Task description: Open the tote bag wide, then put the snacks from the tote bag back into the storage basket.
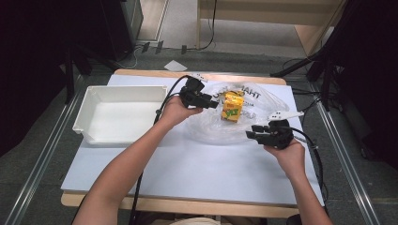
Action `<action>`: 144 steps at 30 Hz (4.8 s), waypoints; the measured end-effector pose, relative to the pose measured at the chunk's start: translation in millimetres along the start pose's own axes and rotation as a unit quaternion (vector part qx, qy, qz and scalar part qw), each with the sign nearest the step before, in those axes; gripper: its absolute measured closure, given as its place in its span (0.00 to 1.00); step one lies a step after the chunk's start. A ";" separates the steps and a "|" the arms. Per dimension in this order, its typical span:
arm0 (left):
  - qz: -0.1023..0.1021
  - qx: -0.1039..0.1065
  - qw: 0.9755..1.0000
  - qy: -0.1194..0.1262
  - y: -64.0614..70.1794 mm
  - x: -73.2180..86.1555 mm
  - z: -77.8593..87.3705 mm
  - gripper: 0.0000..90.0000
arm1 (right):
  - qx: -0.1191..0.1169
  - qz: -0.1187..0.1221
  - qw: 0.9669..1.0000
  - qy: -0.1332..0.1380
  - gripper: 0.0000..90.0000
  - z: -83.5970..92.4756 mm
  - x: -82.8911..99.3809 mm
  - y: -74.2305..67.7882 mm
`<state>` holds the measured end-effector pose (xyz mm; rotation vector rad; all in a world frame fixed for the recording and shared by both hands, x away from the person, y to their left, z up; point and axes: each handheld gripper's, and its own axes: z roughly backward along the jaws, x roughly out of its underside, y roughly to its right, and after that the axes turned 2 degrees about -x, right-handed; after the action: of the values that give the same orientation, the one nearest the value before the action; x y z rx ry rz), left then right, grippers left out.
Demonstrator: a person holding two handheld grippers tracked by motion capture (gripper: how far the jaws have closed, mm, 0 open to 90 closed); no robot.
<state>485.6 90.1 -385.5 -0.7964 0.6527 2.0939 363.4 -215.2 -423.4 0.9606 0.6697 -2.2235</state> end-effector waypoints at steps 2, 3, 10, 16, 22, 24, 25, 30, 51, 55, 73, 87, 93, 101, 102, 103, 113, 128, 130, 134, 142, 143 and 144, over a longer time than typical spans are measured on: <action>-0.007 0.005 1.000 0.004 -0.2 -0.2 1.2 0.52 | 0.001 0.000 1.000 -0.003 0.63 0.4 3.3 -3.6; -0.008 0.009 1.000 0.007 -0.4 0.0 1.2 0.50 | -0.002 -0.003 1.000 -0.004 0.63 0.6 5.8 -6.6; -0.026 0.017 0.999 0.019 1.2 0.3 -2.2 0.45 | -0.013 0.006 1.000 -0.015 0.58 -4.3 18.5 -22.0; -0.048 0.024 0.999 0.010 3.5 -3.4 -8.3 0.41 | -0.021 0.012 0.999 -0.024 0.57 -9.4 27.6 -31.7; -0.051 0.030 0.998 0.015 1.1 -8.3 -17.8 0.39 | -0.025 0.018 0.999 -0.023 0.55 -10.7 32.3 -36.6; -0.052 0.033 0.998 0.020 1.5 -8.5 -21.4 0.39 | -0.026 0.018 0.999 -0.022 0.54 -11.4 33.2 -37.1; -0.052 0.034 0.998 0.021 1.9 -8.5 -23.3 0.39 | -0.027 0.018 0.999 -0.022 0.53 -11.9 33.7 -37.5; -0.055 0.039 0.998 0.019 3.5 -8.2 -32.3 0.38 | -0.028 0.019 0.999 -0.025 0.50 -12.8 36.0 -38.7; -0.061 0.046 0.997 0.009 0.5 -10.9 -62.2 0.31 | -0.034 0.021 0.999 -0.031 0.48 -18.0 40.2 -37.4; -0.062 0.052 0.997 0.018 1.0 -14.5 -66.5 0.31 | -0.035 0.023 0.999 -0.031 0.48 -18.3 40.5 -37.0; -0.075 0.060 0.995 0.016 6.3 -11.3 -86.3 0.30 | -0.034 0.016 0.999 -0.037 0.48 -19.5 43.7 -34.5; -0.070 0.043 0.996 0.019 10.5 -7.2 -83.5 0.38 | -0.032 0.014 0.999 -0.039 0.49 -20.9 44.2 -33.0; -0.081 0.043 0.996 0.018 10.9 -11.1 -85.0 0.39 | -0.033 0.013 0.999 -0.039 0.49 -21.6 44.5 -32.4; -0.085 0.053 0.995 0.016 13.3 -12.8 -88.3 0.49 | -0.033 0.012 0.999 -0.040 0.49 -21.4 44.8 -31.5; -0.088 0.052 0.995 0.016 13.6 -12.4 -88.6 0.50 | -0.033 0.012 0.999 -0.039 0.49 -21.3 44.9 -31.5; -0.087 0.052 0.995 0.016 14.0 -12.3 -89.1 0.51 | -0.033 0.012 0.999 -0.039 0.49 -21.2 44.8 -31.5; -0.116 0.031 0.993 0.006 19.2 -13.9 -88.9 0.56 | -0.034 0.011 0.999 -0.040 0.49 -21.5 45.2 -31.5; -0.113 0.011 0.994 -0.010 24.1 -19.7 -88.2 0.59 | -0.035 0.010 0.999 -0.038 0.49 -20.9 45.2 -30.7; -0.108 0.012 0.994 -0.011 24.2 -20.7 -87.6 0.59 | -0.035 0.010 0.999 -0.037 0.49 -20.8 45.2 -30.6; -0.103 0.013 0.995 -0.010 25.7 -23.7 -84.5 0.59 | -0.035 0.011 0.999 -0.037 0.49 -20.7 45.3 -30.3; -0.098 0.018 0.995 -0.003 33.1 -38.0 -72.3 0.59 | -0.035 0.010 0.999 -0.036 0.49 -20.4 45.3 -30.2; -0.098 0.020 0.995 -0.002 33.9 -39.6 -70.7 0.59 | -0.035 0.010 0.999 -0.036 0.49 -20.3 45.3 -30.2; -0.098 0.021 0.995 -0.003 34.1 -40.9 -69.5 0.59 | -0.035 0.010 0.999 -0.035 0.49 -20.2 45.3 -30.1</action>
<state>500.1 4.5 -396.6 -0.7970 0.5894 1.8992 326.7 -196.8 -464.4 0.8466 0.6976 -2.1915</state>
